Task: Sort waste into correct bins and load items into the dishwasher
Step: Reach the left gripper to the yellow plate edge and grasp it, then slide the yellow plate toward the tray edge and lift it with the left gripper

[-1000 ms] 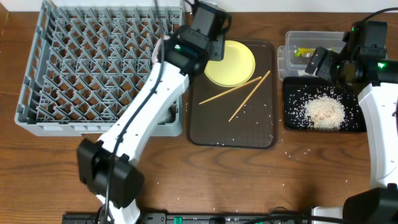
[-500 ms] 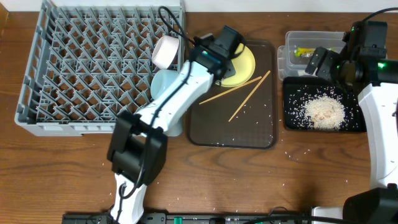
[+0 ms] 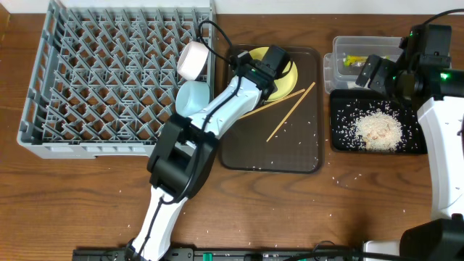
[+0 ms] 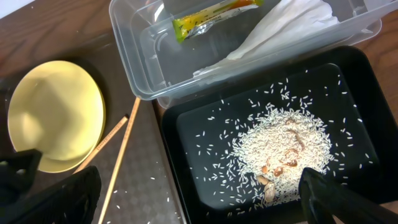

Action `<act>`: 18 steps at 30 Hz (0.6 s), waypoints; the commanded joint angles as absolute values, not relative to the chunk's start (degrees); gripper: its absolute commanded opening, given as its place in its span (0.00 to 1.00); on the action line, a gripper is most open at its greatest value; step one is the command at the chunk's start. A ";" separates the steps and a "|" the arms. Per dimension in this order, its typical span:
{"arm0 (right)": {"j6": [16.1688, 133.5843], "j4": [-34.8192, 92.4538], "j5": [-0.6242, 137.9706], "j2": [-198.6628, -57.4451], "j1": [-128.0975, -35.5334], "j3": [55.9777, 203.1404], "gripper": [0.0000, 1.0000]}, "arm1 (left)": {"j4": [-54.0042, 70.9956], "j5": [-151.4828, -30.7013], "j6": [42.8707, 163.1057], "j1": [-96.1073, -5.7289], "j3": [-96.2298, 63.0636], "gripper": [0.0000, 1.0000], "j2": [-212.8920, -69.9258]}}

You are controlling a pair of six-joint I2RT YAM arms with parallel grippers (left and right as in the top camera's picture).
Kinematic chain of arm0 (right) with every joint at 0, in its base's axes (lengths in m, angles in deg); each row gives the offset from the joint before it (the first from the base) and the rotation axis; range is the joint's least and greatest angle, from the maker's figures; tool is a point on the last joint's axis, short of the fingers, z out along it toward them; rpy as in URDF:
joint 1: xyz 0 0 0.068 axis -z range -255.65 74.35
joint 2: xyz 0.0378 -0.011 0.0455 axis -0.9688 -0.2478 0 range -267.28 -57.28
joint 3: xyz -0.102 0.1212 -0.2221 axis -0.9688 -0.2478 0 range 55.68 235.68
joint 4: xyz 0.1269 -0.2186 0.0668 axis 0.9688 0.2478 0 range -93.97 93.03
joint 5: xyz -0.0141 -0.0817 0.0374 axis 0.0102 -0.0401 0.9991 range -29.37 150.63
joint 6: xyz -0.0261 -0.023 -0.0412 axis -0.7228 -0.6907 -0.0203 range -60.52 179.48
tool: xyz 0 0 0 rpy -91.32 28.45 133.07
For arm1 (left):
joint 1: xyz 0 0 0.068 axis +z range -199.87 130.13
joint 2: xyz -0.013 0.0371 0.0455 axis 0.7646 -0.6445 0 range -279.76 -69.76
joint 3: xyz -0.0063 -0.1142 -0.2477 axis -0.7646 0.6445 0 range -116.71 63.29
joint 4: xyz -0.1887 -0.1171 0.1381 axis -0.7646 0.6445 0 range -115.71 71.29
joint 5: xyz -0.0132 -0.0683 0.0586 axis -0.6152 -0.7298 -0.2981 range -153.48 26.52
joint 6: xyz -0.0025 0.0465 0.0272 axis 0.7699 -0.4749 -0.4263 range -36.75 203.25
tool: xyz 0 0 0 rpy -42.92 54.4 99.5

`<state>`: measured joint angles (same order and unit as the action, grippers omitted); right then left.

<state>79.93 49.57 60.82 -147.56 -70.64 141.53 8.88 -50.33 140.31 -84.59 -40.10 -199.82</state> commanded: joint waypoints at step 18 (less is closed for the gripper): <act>80.67 49.64 60.20 -147.63 -70.59 141.81 0.99 | 8.51 -48.84 142.47 -84.30 -39.23 0.45 -204.39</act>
